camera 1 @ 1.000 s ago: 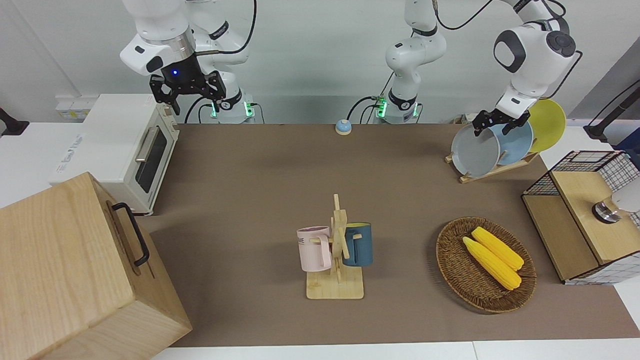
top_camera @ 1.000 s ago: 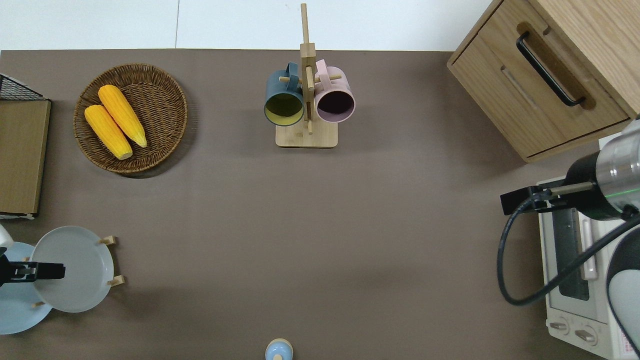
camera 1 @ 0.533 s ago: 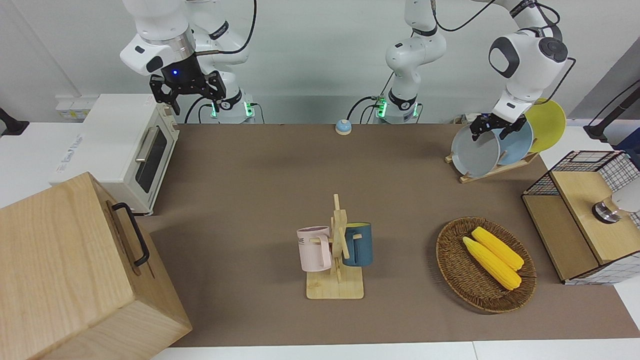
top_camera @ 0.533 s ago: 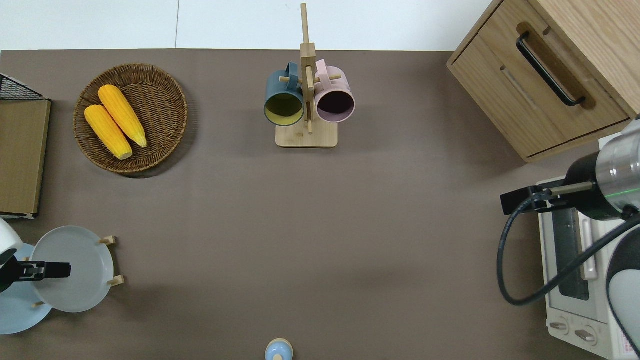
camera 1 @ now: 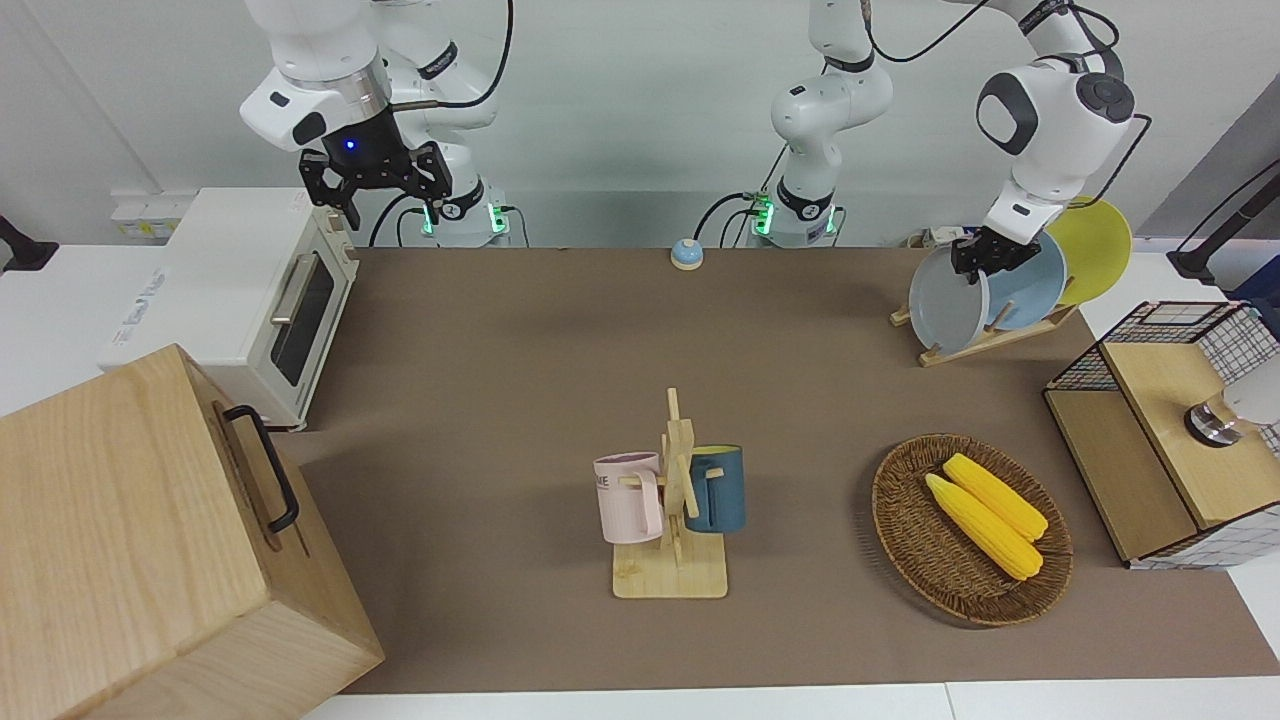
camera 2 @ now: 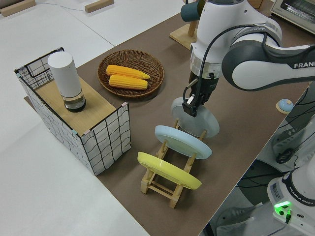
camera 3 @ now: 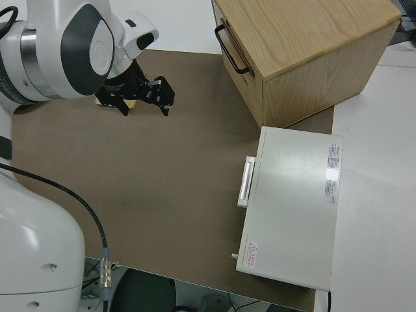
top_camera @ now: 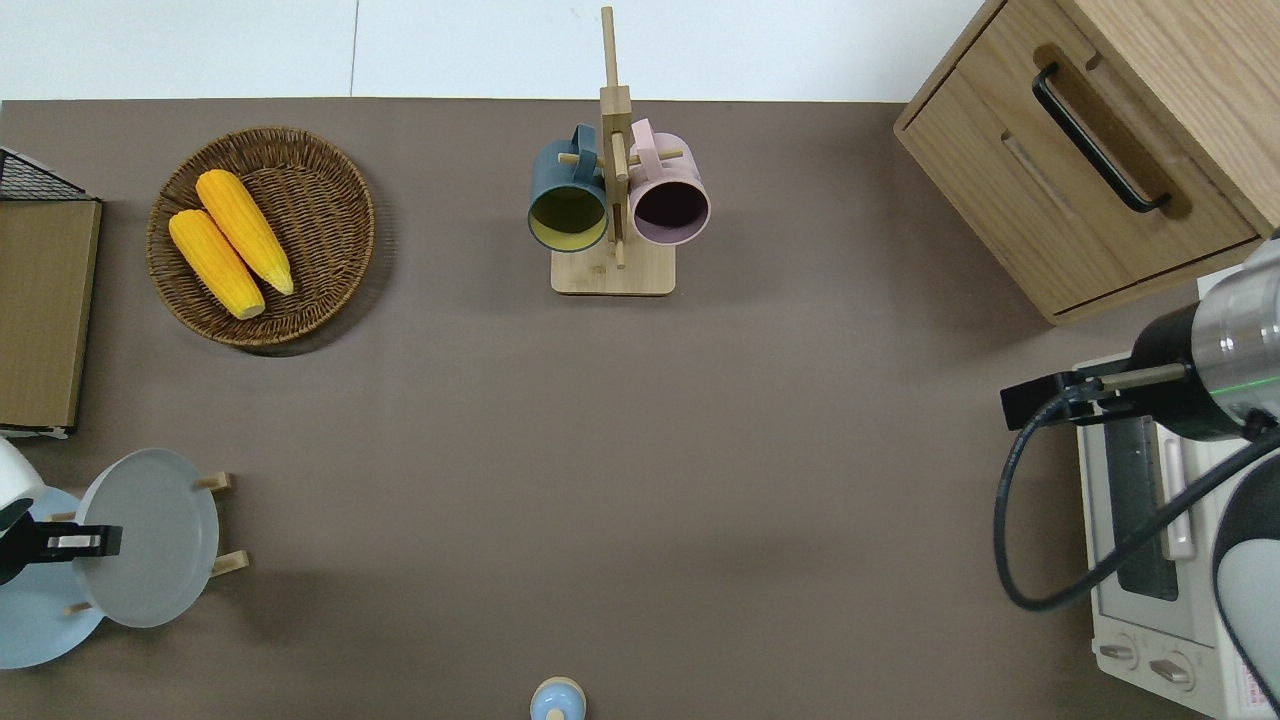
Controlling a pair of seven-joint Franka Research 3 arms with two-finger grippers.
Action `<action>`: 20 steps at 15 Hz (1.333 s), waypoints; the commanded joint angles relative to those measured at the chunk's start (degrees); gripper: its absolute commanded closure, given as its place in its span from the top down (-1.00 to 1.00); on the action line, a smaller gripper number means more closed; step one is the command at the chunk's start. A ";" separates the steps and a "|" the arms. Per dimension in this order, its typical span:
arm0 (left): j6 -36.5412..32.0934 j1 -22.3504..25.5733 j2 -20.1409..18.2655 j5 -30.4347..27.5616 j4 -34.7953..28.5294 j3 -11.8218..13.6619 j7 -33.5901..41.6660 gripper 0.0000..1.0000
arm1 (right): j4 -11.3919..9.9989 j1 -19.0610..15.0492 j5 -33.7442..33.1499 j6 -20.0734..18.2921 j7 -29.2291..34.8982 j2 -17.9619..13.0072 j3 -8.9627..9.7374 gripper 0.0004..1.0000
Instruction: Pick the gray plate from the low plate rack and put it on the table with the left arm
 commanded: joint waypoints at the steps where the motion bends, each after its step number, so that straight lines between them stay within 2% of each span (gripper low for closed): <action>1: 1.49 -0.03 -0.86 0.80 -1.99 0.00 2.06 -1.00 | 0.35 -0.56 0.59 -0.82 0.01 -0.14 0.33 0.97; 7: 2.81 0.23 0.37 0.88 -0.50 0.00 1.97 -1.00 | 0.35 -0.56 0.59 -0.82 0.01 -0.14 0.33 0.98; 11: 1.24 -0.38 1.08 0.88 3.54 -0.09 1.18 -1.00 | 0.35 -0.56 0.59 -0.82 -0.08 -0.14 0.33 0.98; 15: -6.39 -0.55 1.08 1.06 9.86 -0.88 -0.39 -1.00 | 0.35 -0.56 0.59 -0.82 0.01 -0.14 0.33 0.98; 20: -13.00 -0.64 0.99 0.88 14.79 -3.43 -3.91 -1.00 | 0.35 -0.56 0.59 -0.82 0.01 -0.14 0.33 0.97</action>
